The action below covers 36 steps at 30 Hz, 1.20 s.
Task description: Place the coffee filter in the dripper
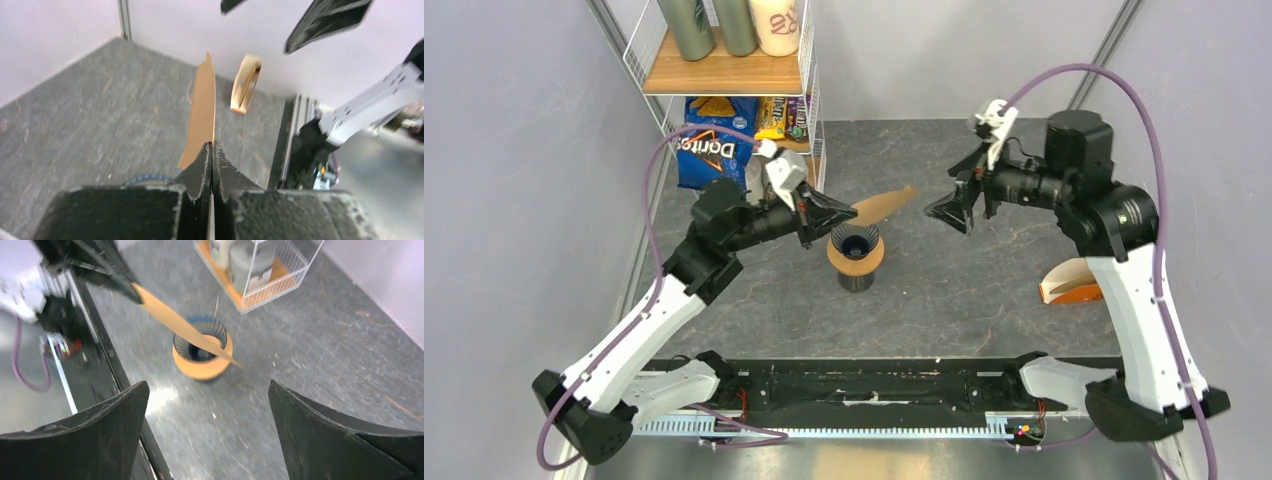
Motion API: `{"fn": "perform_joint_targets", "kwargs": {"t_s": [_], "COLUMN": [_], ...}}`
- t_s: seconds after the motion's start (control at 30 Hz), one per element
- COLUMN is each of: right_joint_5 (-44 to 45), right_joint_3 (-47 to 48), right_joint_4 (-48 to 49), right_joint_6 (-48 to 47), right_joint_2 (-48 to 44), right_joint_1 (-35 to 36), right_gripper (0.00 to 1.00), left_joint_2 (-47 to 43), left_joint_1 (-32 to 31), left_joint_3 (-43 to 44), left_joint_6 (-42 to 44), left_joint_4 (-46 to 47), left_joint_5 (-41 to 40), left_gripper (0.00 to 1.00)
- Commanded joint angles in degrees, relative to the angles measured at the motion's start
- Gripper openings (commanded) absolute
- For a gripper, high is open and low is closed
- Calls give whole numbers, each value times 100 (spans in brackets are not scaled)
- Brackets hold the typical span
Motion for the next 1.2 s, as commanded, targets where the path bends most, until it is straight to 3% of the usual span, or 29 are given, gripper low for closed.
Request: {"fn": "perform_joint_targets", "kwargs": {"t_s": [0.0,0.13,0.27,0.33,0.53,0.9,0.97,1.13,1.17], "right_joint_5": [-694,-1307,-1945,-1897,-1828,-1986,-1951,-1850,-1853], "right_joint_3": [-1207,-2823,-3538,-3737,-3746,-3326,-3217,-3083,-3079], "right_joint_4": [2186,4643,6672,7372,7368,7432,7497,7765,7770], "right_joint_6": [2047,3223,4401,4539,3970,3752,3779,4009,4006], "right_joint_2": [-941,-1685,-1515,-1530,-1352,-829,-728,-529,-525], "right_joint_1": [-402,-407,-271,76,729,1161,1261,1430,1437], "right_gripper": [97,97,97,97,97,81,75,31,18], "left_joint_2": [-610,-945,-1155,-1284,-1444,-1461,-1456,-1541,-1552], "left_joint_1": [234,504,504,513,548,548,546,557,557], "left_joint_3": [-63,-45,68,33,-10,-195,-208,-474,-541], "left_joint_6": [-1477,-1990,-2145,-2180,-2428,-2702,-2742,-2778,-2782], "left_joint_4": [1326,1693,1858,1899,2027,2201,2203,2250,2262], "left_joint_5": [0,102,409,422,523,389,351,62,25], "left_gripper": [2,2,2,2,2,2,2,2,2]}}
